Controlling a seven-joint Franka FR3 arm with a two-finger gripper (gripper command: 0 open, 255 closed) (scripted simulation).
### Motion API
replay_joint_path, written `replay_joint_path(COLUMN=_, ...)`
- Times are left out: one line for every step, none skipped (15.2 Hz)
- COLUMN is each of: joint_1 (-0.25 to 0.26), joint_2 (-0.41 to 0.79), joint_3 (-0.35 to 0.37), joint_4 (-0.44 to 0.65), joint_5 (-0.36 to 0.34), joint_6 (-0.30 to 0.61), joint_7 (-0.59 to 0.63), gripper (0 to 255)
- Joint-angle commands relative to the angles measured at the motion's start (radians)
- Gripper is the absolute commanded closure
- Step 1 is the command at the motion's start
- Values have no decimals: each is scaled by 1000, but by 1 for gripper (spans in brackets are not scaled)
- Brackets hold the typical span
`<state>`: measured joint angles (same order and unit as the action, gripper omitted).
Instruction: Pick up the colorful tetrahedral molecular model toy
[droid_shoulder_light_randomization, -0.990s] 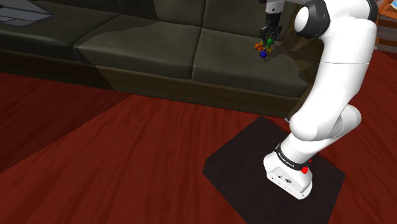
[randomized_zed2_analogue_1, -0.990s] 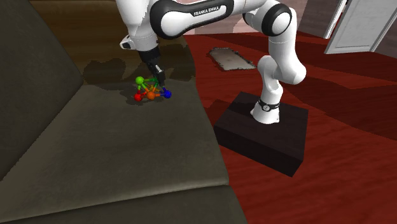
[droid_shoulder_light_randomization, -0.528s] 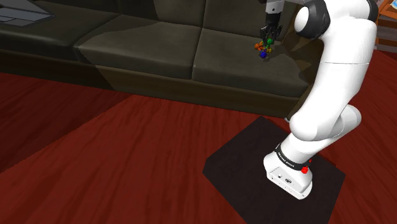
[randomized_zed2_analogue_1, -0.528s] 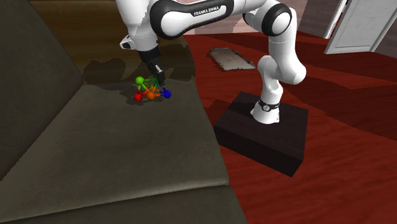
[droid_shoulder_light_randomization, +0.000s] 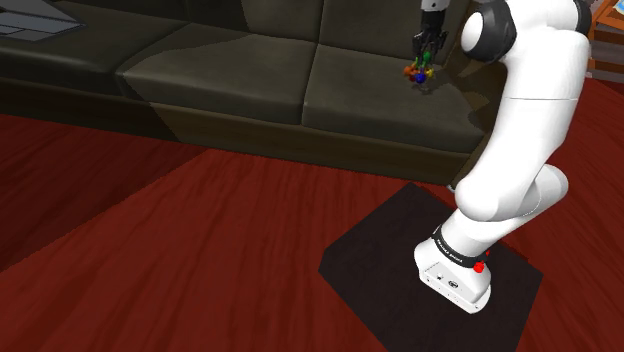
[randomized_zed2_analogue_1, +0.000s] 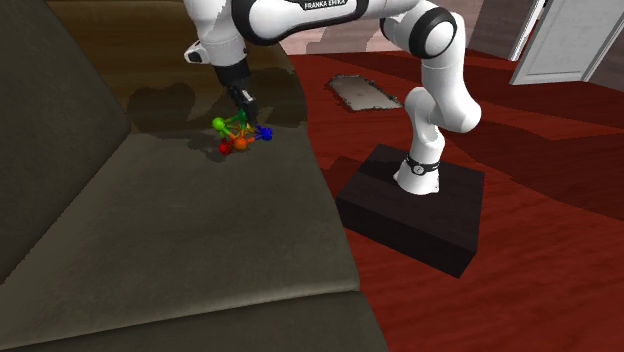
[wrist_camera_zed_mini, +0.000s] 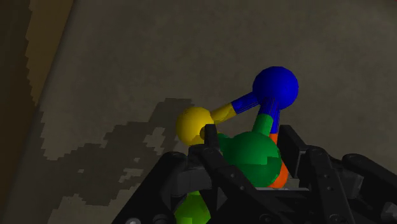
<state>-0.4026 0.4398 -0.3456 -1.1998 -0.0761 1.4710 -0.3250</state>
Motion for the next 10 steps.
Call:
replay_joint_path(joint_1=-3, joint_2=7, joint_3=-1, joint_4=39, joint_5=2, joint_6=-32, joint_7=-6, gripper=255)
replay_joint_path(joint_1=-6, joint_2=12, joint_3=-1, joint_4=60, joint_5=3, joint_6=-48, joint_7=-9, gripper=255)
replay_joint_path(joint_1=-8, joint_2=18, joint_3=-1, joint_4=83, joint_5=4, joint_6=-64, joint_7=-12, gripper=255)
replay_joint_path(joint_1=-11, joint_2=24, joint_3=-2, joint_4=106, joint_5=6, joint_6=-81, joint_7=-15, gripper=255)
replay_joint_path(joint_1=-14, joint_2=31, joint_3=-2, joint_4=131, joint_5=8, joint_6=-99, joint_7=-19, gripper=255)
replay_joint_path(joint_1=-17, joint_2=39, joint_3=-2, joint_4=157, joint_5=10, joint_6=-117, joint_7=-22, gripper=255)
replay_joint_path(joint_1=-21, joint_2=47, joint_3=-2, joint_4=184, joint_5=12, joint_6=-135, joint_7=-26, gripper=255)
replay_joint_path(joint_1=-25, joint_2=57, joint_3=-3, joint_4=214, joint_5=14, joint_6=-154, joint_7=-30, gripper=255)
replay_joint_path(joint_1=-26, joint_2=58, joint_3=-3, joint_4=218, joint_5=14, joint_6=-157, joint_7=-30, gripper=255)
replay_joint_path(joint_1=-26, joint_2=58, joint_3=-3, joint_4=218, joint_5=14, joint_6=-157, joint_7=-30, gripper=255)
